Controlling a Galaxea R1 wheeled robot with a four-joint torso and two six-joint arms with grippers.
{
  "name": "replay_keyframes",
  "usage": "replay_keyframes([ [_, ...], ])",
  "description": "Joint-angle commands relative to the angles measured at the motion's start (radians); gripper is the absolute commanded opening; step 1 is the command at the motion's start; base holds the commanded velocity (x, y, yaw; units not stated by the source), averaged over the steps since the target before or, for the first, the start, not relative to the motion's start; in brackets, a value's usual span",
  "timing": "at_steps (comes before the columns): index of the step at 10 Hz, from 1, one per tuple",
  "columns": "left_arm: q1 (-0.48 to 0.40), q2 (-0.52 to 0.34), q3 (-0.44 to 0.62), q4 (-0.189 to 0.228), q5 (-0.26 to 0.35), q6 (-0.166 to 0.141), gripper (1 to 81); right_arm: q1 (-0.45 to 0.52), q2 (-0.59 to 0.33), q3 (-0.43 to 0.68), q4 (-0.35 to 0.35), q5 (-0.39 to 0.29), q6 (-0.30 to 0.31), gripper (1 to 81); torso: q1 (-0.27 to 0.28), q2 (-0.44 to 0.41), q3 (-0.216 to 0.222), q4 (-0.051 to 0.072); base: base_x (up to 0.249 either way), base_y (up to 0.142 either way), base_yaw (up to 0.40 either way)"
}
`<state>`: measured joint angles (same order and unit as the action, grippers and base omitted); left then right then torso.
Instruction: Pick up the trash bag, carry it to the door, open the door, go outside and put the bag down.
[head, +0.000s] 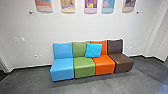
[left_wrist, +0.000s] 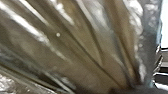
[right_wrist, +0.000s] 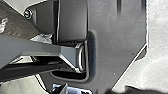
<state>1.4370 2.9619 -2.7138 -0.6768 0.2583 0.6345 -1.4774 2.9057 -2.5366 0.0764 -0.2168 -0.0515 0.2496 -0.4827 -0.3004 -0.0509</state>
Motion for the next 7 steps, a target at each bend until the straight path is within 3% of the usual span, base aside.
replay_keyframes([
  [1, -0.039, -0.001, -0.006, 0.002, 0.091, 0.011, 1.0, 0.041, -0.006, 0.006, 0.003, -0.065, -0.002, 81.1, -0.062, 0.097, 0.096, 0.000, 0.000, 0.000, 0.000],
  [2, -0.039, -0.001, -0.007, 0.002, 0.091, 0.011, 1.0, 0.041, -0.004, 0.006, 0.002, -0.065, -0.002, 81.1, -0.085, 0.131, 0.032, 0.000, 0.000, 0.000, 0.000],
  [3, -0.039, -0.001, -0.007, 0.002, 0.091, 0.011, 1.0, 0.041, -0.001, 0.004, 0.002, -0.065, -0.002, 81.1, -0.104, 0.159, 0.059, 0.000, 0.000, 0.000, 0.000],
  [7, -0.037, 0.008, -0.009, 0.003, 0.068, 0.011, 1.0, 0.041, 0.016, -0.010, 0.002, -0.064, -0.001, 81.1, -0.184, 0.281, 0.080, 0.000, 0.000, 0.000, 0.000],
])
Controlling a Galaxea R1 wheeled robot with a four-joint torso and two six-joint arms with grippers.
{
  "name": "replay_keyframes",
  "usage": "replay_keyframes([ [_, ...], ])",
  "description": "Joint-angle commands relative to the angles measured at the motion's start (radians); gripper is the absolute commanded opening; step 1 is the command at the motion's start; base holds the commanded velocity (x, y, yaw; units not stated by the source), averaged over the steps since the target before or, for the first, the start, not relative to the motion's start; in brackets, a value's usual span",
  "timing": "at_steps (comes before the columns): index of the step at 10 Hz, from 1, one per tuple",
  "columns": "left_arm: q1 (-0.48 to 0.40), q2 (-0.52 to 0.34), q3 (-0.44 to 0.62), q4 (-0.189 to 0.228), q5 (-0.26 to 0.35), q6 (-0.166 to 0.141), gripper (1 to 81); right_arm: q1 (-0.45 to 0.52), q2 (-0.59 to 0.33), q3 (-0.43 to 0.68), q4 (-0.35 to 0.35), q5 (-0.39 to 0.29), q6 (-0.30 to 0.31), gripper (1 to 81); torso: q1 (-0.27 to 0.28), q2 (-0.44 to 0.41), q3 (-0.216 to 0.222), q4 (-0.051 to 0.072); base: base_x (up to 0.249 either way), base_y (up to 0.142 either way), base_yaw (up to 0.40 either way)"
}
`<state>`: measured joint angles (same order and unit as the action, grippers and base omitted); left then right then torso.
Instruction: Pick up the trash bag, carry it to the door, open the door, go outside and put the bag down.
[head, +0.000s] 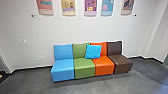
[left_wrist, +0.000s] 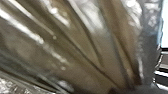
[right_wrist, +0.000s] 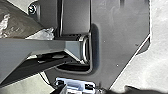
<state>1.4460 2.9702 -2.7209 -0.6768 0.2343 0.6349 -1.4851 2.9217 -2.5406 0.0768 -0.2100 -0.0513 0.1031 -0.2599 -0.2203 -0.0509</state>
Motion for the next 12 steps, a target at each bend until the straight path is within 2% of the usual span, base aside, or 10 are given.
replay_keyframes([
  [1, -0.046, 0.001, -0.002, 0.002, 0.092, 0.011, 1.0, 0.048, 0.006, -0.016, 0.001, -0.071, -0.001, 81.1, -0.061, 0.095, 0.000, 0.000, 0.000, 0.000, 0.000],
  [2, -0.046, 0.001, 0.000, 0.002, 0.092, 0.011, 1.0, 0.048, 0.012, -0.025, 0.003, -0.072, -0.001, 81.1, -0.085, 0.132, 0.000, 0.000, 0.000, 0.000, 0.000],
  [3, -0.046, 0.003, 0.000, 0.000, 0.088, 0.011, 1.0, 0.048, 0.016, -0.030, -0.002, -0.072, -0.001, 81.1, -0.045, 0.069, 0.000, 0.000, 0.000, 0.000, 0.000],
  [4, -0.046, 0.007, -0.002, 0.000, 0.079, 0.008, 1.0, 0.048, 0.020, -0.033, -0.003, -0.072, -0.001, 81.1, -0.061, 0.095, 0.000, 0.000, 0.000, 0.000, 0.000],
  [5, -0.046, 0.011, 0.000, 0.000, 0.079, 0.008, 1.0, 0.045, 0.021, -0.033, -0.003, -0.072, -0.001, 81.1, -0.069, 0.107, 0.024, 0.000, 0.000, 0.000, 0.000],
  [6, -0.046, 0.020, -0.002, 0.002, 0.077, 0.008, 1.0, 0.045, 0.023, -0.033, -0.003, -0.071, -0.002, 81.1, -0.074, 0.116, 0.087, 0.000, 0.000, 0.000, 0.000],
  [8, -0.046, 0.023, -0.002, 0.002, 0.079, 0.006, 1.0, 0.045, 0.024, -0.033, -0.005, -0.072, -0.002, 81.1, -0.076, 0.119, 0.125, 0.000, 0.000, 0.000, 0.000],
  [9, -0.046, 0.024, -0.002, 0.003, 0.079, 0.006, 1.0, 0.045, 0.024, -0.033, -0.003, -0.072, -0.002, 81.1, -0.076, 0.119, 0.062, 0.000, 0.000, 0.000, 0.000],
  [10, -0.046, 0.023, -0.002, 0.003, 0.077, 0.006, 1.0, 0.045, 0.026, -0.033, -0.003, -0.071, -0.002, 81.1, -0.077, 0.119, 0.093, 0.000, 0.000, 0.000, 0.000],
  [12, -0.046, 0.021, -0.002, 0.003, 0.077, 0.008, 1.0, 0.050, 0.039, -0.044, -0.006, -0.072, -0.002, 81.1, -0.078, 0.119, 0.108, 0.000, 0.000, 0.000, 0.000],
])
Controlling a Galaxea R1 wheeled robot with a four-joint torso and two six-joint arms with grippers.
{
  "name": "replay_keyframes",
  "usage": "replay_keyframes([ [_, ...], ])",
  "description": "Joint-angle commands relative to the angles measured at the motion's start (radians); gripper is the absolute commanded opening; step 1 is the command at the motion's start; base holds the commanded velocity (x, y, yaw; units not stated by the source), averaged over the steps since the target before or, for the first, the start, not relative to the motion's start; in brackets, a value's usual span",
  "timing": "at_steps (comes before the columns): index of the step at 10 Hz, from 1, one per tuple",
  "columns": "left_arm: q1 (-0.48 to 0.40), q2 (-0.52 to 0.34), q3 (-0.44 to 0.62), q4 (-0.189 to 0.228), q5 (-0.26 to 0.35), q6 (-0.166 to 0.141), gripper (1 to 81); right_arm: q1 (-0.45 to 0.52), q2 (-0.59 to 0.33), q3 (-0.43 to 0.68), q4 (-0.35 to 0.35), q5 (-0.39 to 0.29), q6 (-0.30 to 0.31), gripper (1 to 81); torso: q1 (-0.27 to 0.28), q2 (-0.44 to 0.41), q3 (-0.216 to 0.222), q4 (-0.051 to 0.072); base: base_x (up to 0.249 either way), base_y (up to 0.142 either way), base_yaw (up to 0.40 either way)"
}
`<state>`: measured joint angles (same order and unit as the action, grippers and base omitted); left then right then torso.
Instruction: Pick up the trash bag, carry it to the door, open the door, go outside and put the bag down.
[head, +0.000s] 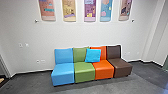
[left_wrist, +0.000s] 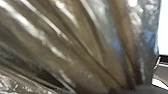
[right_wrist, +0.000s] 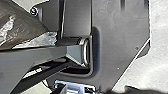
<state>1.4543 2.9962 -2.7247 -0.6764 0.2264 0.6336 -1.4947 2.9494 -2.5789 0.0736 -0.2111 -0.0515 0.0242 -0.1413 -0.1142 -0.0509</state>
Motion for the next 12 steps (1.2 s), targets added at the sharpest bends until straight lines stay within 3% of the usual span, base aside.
replay_keyframes([
  [1, -0.054, 0.000, 0.002, 0.001, 0.085, 0.009, 1.0, 0.056, 0.022, -0.025, -0.003, -0.071, -0.002, 81.1, 0.000, 0.000, 0.000, 0.000, 0.000, 0.000, 0.000],
  [7, -0.054, 0.000, 0.002, 0.007, 0.088, 0.014, 1.0, 0.056, 0.049, -0.058, -0.009, -0.071, -0.002, 81.1, 0.000, 0.000, 0.000, 0.000, 0.000, 0.000, 0.000],
  [9, -0.054, 0.003, 0.002, 0.035, 0.090, 0.011, 1.0, 0.055, 0.047, -0.058, -0.009, -0.071, -0.004, 81.1, 0.000, 0.000, 0.000, 0.000, 0.000, 0.000, 0.000],
  [12, -0.054, 0.003, 0.002, 0.034, 0.099, 0.009, 1.0, 0.056, 0.049, -0.059, -0.009, -0.070, -0.004, 81.1, 0.000, 0.000, 0.000, 0.000, 0.000, 0.000, -0.157],
])
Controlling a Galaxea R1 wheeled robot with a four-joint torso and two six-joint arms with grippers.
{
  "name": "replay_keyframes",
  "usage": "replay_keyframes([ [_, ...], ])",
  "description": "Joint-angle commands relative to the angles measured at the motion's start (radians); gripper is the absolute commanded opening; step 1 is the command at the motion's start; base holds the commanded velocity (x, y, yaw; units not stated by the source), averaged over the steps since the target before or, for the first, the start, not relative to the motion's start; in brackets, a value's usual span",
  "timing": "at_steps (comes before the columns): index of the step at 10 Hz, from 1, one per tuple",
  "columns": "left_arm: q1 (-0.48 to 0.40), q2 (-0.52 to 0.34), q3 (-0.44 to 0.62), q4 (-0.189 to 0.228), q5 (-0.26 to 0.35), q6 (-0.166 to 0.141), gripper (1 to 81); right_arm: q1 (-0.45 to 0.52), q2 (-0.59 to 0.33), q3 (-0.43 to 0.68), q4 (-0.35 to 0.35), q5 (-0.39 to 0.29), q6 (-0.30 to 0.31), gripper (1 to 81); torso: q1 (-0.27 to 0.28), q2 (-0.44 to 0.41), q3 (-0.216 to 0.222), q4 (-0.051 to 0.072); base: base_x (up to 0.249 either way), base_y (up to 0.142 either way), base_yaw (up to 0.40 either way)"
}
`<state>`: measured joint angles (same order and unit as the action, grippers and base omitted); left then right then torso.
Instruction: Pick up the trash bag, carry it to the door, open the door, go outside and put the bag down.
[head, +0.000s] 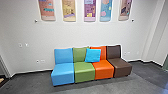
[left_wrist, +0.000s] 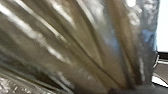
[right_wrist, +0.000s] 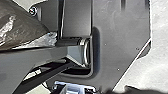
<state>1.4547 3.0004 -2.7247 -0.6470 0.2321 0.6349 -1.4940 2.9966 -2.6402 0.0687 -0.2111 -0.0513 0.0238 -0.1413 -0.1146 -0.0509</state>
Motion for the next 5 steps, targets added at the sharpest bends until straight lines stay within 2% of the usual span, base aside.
replay_keyframes([
  [1, -0.055, -0.003, 0.002, 0.003, 0.093, 0.008, 1.0, 0.056, 0.001, 0.002, -0.004, -0.070, -0.004, 81.1, 0.000, 0.000, 0.000, 0.000, 0.000, 0.000, -0.233],
  [5, -0.055, 0.000, 0.002, 0.004, 0.095, 0.009, 1.0, 0.051, -0.002, -0.001, -0.003, -0.050, -0.002, 81.1, 0.000, 0.000, 0.000, 0.000, 0.000, 0.000, -0.268],
])
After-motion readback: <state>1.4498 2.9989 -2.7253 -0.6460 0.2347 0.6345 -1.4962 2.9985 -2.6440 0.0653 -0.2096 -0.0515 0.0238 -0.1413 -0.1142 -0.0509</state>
